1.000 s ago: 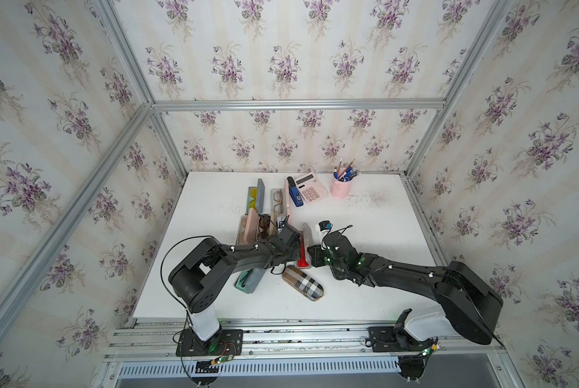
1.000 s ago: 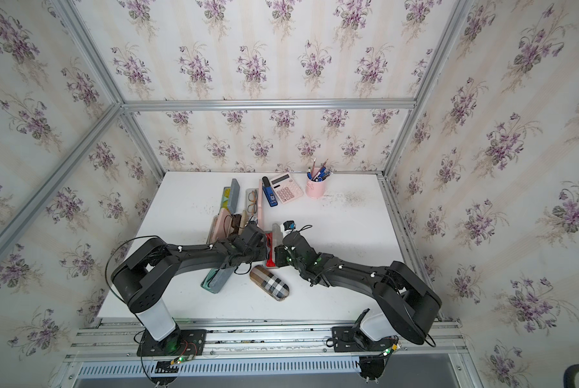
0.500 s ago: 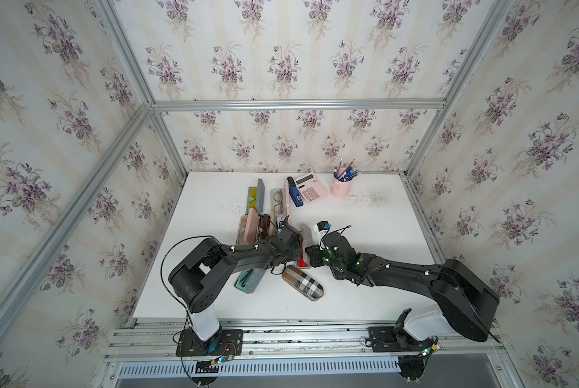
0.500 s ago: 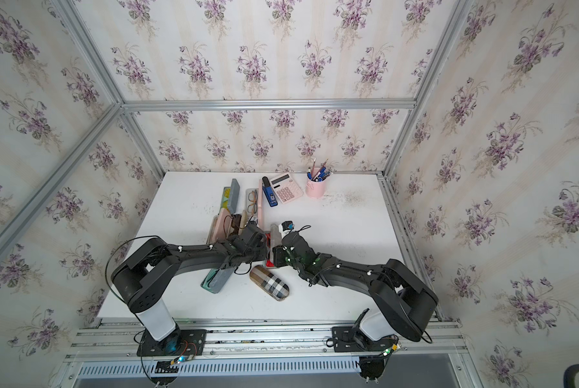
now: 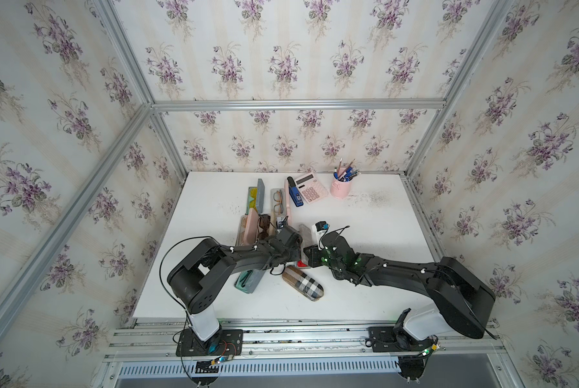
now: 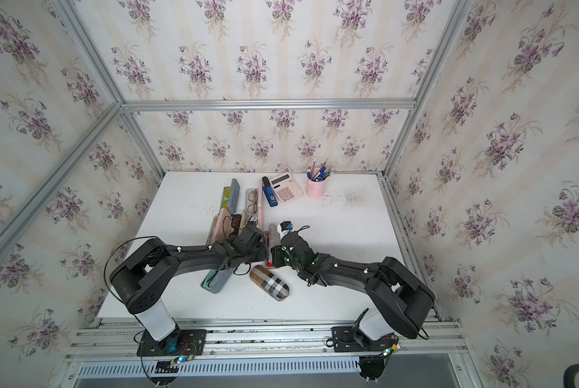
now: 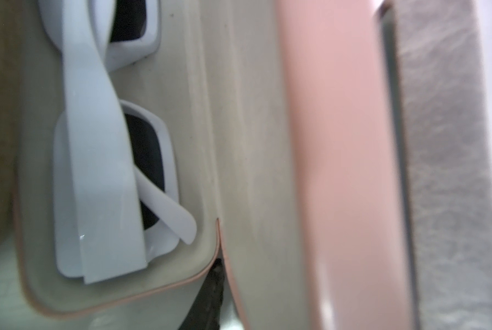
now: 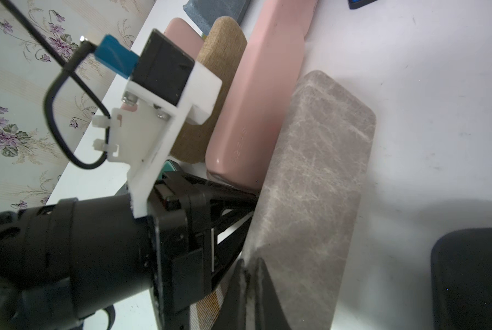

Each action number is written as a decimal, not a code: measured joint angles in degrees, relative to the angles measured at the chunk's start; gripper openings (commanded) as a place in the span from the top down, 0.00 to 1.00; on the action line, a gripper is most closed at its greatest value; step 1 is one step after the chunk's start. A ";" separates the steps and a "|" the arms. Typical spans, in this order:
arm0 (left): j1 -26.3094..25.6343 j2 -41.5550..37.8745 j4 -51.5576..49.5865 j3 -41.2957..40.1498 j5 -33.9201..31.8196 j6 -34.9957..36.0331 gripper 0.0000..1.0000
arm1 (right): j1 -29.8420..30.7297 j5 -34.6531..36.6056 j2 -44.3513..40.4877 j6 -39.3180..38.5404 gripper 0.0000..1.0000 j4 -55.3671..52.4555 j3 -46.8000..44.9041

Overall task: Close the glasses case
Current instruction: Close the glasses case at the center of the board.

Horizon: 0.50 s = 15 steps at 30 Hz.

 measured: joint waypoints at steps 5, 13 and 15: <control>0.00 -1.16 -0.94 -0.66 0.81 -0.02 0.74 | 0.00 -0.46 0.55 0.31 0.91 0.63 0.00; -0.07 -2.10 -1.64 -1.07 1.27 -0.02 0.74 | 0.11 -0.79 1.57 0.35 0.91 1.73 0.00; -0.07 -2.29 -1.79 -1.16 1.40 -0.02 0.74 | 0.13 -0.96 1.84 0.37 0.91 2.05 0.00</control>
